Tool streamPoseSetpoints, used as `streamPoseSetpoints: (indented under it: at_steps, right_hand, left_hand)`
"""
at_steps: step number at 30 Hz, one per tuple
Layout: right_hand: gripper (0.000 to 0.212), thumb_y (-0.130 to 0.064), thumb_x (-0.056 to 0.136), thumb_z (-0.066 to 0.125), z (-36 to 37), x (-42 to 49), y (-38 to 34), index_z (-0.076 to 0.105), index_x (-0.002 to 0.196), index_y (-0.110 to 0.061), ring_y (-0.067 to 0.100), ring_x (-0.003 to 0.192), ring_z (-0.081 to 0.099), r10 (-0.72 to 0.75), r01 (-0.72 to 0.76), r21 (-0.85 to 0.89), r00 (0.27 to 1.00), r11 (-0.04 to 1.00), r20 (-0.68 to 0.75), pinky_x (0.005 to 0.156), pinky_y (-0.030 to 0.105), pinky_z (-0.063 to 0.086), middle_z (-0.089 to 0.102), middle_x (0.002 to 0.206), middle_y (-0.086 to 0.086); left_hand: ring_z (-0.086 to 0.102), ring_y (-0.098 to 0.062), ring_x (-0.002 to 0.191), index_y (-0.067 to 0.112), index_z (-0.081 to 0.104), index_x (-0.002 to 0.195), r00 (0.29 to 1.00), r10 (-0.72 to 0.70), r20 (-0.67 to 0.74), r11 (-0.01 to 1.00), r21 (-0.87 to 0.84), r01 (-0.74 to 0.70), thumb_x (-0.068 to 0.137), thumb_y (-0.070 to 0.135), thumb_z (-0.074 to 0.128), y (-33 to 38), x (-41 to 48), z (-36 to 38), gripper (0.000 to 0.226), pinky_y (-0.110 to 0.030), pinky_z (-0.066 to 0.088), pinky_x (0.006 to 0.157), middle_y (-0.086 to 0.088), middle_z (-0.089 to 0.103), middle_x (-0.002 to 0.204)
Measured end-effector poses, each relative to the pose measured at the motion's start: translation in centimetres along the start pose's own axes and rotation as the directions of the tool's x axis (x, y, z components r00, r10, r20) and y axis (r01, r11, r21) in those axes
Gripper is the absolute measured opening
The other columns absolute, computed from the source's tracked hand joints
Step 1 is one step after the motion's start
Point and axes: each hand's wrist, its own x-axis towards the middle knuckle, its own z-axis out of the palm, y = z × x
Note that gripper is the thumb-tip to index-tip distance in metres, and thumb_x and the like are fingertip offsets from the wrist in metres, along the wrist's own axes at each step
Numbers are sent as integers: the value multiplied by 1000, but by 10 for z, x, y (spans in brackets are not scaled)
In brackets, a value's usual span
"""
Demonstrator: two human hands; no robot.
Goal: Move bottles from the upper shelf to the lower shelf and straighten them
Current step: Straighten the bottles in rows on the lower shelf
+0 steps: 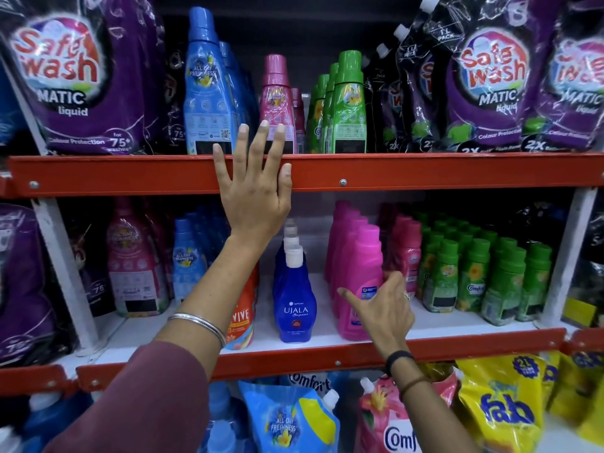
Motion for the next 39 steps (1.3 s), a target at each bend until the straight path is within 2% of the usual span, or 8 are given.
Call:
streamPoseSetpoints:
  at_steps: [5, 9, 13, 18, 24, 27, 32, 39]
  right_hand:
    - [88, -77, 65, 58, -9, 0, 12, 44, 117, -7, 34, 106, 59, -21, 20, 15, 997, 1000, 74, 73, 41, 47, 57, 118, 13]
    - [90, -86, 67, 40, -17, -2, 31, 51, 117, -12, 23, 108, 57, -3, -80, 481, 986, 873, 168, 87, 37, 47, 59, 119, 9]
    - [73, -78, 76, 32, -25, -8, 45, 51, 117, -21, 16, 112, 54, 6, -191, 654, 962, 732, 273, 86, 19, 43, 56, 124, 5]
    - [86, -88, 70, 27, -23, -18, 57, 41, 133, -31, 12, 136, 40, -62, -246, 672, 915, 699, 400, 116, 43, 31, 42, 142, -9]
    - [113, -95, 60, 29, -17, -7, 60, 29, 147, -25, 14, 139, 37, -37, -365, 674, 864, 642, 503, 117, 47, 30, 35, 155, 0]
    - [102, -94, 61, 27, -16, -5, 62, 42, 139, -29, 16, 131, 47, -67, -369, 695, 856, 617, 513, 112, 43, 38, 44, 146, -1]
    - [49, -69, 78, 24, -18, -4, 61, 49, 109, -41, 16, 114, 54, -103, -351, 728, 861, 589, 499, 95, 30, 44, 53, 126, -1]
    - [52, -73, 77, 26, -17, -4, 64, 49, 112, -42, 13, 112, 56, -147, -327, 743, 857, 584, 493, 85, 19, 46, 52, 128, -4]
  left_hand:
    - [15, -25, 147, 11, 38, 145, 997, -10, 72, 933, -358, 35, 98, 23, 37, 35, -30, -17, 48, -43, 5, 120, -10, 33, 153]
    - [18, -24, 147, 4, 40, 142, 990, -49, 136, 796, -593, 121, 97, 17, 37, 74, -75, -24, 46, -45, 18, 119, -13, 34, 152]
    - [23, -17, 145, 9, 37, 144, 933, -117, 342, 648, -685, 332, 98, 22, 38, 106, -128, -26, 48, -26, 20, 117, -5, 31, 154]
    - [19, -1, 143, 24, 28, 148, 755, -201, 625, 460, -620, 635, 99, 38, 37, 133, -181, -22, 52, -12, 14, 114, 9, 26, 155]
    - [8, 39, 115, 36, 21, 144, 512, -299, 805, 300, -430, 852, 98, 42, 26, 146, -188, -20, 47, 10, 7, 94, 24, 18, 144]
    - [19, 36, 115, 33, 27, 145, 492, -315, 812, 286, -413, 865, 96, 53, 22, 148, -191, -18, 54, 8, 16, 95, 24, 27, 142]
    - [40, 2, 127, 36, 40, 139, 484, -345, 804, 256, -415, 873, 98, 53, 21, 147, -195, -14, 49, -22, 31, 107, 18, 42, 137]
    - [39, 6, 120, 27, 45, 140, 472, -355, 807, 239, -409, 880, 93, 51, 21, 143, -191, -14, 57, 3, 27, 91, 20, 42, 132]
